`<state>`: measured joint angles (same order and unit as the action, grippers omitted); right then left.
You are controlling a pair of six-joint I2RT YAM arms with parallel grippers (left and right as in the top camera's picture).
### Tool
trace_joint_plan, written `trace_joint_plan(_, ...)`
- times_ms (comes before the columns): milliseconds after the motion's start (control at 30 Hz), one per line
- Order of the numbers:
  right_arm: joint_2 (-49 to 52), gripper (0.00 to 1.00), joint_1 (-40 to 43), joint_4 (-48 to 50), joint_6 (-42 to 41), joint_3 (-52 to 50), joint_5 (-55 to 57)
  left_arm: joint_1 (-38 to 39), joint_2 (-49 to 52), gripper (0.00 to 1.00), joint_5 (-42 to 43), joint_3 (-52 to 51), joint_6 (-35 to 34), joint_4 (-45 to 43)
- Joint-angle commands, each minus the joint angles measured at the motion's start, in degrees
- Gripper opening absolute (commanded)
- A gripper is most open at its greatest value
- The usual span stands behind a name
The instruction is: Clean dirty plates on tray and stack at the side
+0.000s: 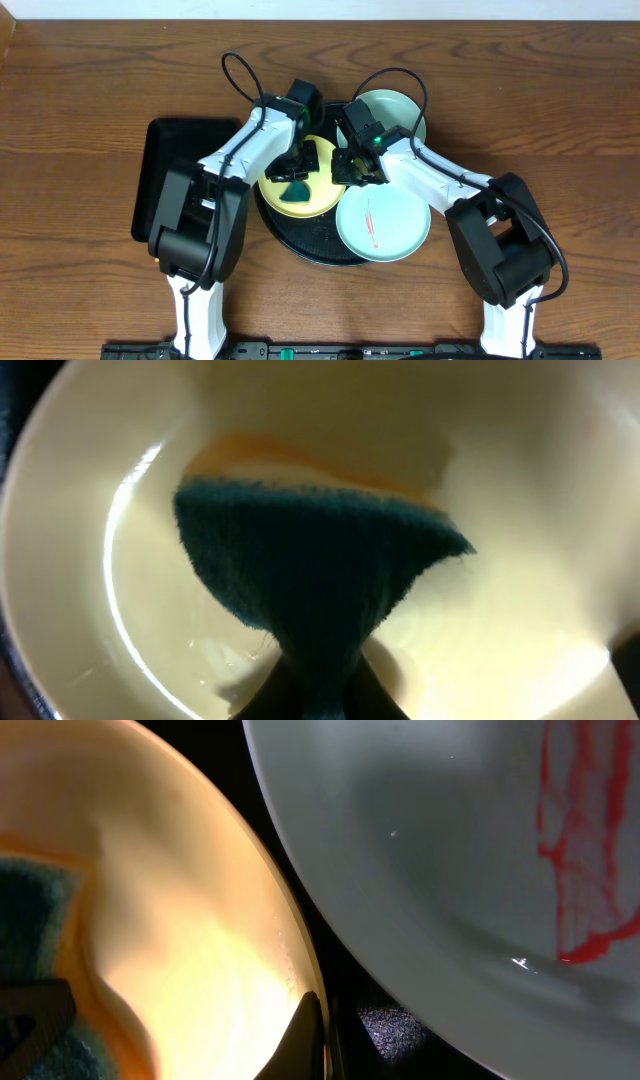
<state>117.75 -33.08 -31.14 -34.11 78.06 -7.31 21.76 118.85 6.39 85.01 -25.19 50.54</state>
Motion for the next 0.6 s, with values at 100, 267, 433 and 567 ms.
trace_joint_plan(100, 1.42, 0.01, -0.24, -0.55, 0.31, -0.17, 0.85, -0.72, 1.57, 0.07, 2.12, -0.33, -1.9, -5.73)
trace_joint_plan(267, 1.42, 0.01, -0.24, -0.61, 0.33, -0.17, 0.85, -2.58, -0.07, 0.07, -3.02, 0.44, -6.43, -6.08)
trace_joint_plan(433, 1.42, 0.01, -0.24, -0.74, 0.31, -0.17, 0.87, -5.33, -6.71, 0.07, -1.77, 3.63, -6.62, -1.95)
trace_joint_plan(567, 1.46, 0.01, -0.24, -0.63, 0.28, -0.17, 1.07, -7.91, -15.43, 0.07, -0.85, 4.42, -4.94, -1.31)
